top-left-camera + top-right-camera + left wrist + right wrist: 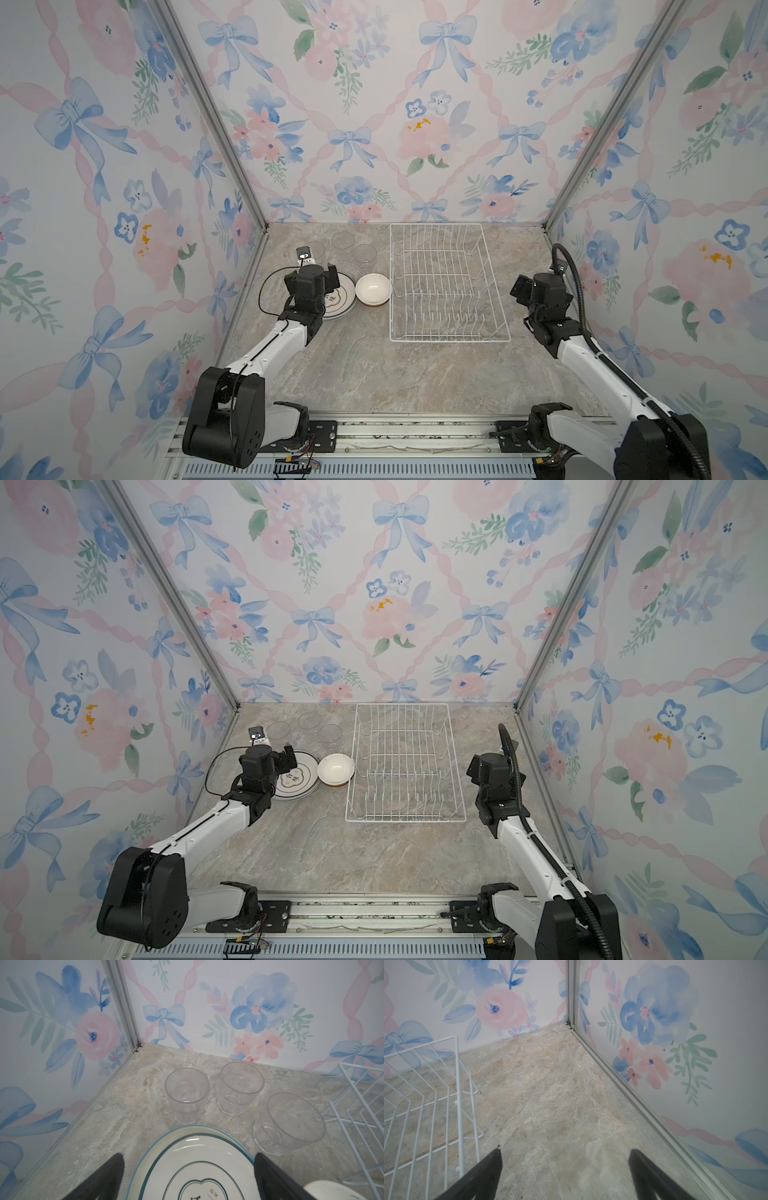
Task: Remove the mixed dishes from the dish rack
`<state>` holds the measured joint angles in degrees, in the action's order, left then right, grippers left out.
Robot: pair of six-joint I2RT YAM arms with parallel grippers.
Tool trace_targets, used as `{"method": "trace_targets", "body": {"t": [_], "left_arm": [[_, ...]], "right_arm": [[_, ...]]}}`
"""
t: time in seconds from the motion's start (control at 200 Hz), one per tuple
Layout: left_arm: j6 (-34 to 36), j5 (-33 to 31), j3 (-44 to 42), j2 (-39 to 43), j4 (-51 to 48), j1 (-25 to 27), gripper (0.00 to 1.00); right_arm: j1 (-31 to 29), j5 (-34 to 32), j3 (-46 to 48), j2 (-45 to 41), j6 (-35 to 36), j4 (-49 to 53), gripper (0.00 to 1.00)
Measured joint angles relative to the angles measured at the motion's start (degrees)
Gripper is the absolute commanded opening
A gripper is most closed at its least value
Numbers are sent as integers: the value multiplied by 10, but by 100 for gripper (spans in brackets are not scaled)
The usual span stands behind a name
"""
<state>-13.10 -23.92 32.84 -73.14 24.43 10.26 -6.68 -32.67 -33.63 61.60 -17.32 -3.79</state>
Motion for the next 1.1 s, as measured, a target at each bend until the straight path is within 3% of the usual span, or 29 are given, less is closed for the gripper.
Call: {"method": "trace_targets", "body": {"t": [0.165, 0.425, 0.6, 0.735, 0.92, 1.1], "left_arm": [[12, 28, -61, -12, 88, -23, 98], [16, 67, -61, -86, 191, -52, 98], [16, 90, -52, -126, 209, -68, 98], [16, 102, -58, -110, 214, -70, 98], [26, 100, -115, -27, 226, -73, 98], [42, 105, -115, -36, 227, -87, 98]], "right_arm": [[0, -41, 33, 7, 0, -52, 97], [0, -55, 57, 57, 0, -106, 97], [0, -51, 60, 85, 5, -133, 97], [0, -42, 50, 110, 7, -131, 97], [2, -36, 49, 130, 11, -154, 97], [3, -25, 46, 174, 12, -165, 97]]}}
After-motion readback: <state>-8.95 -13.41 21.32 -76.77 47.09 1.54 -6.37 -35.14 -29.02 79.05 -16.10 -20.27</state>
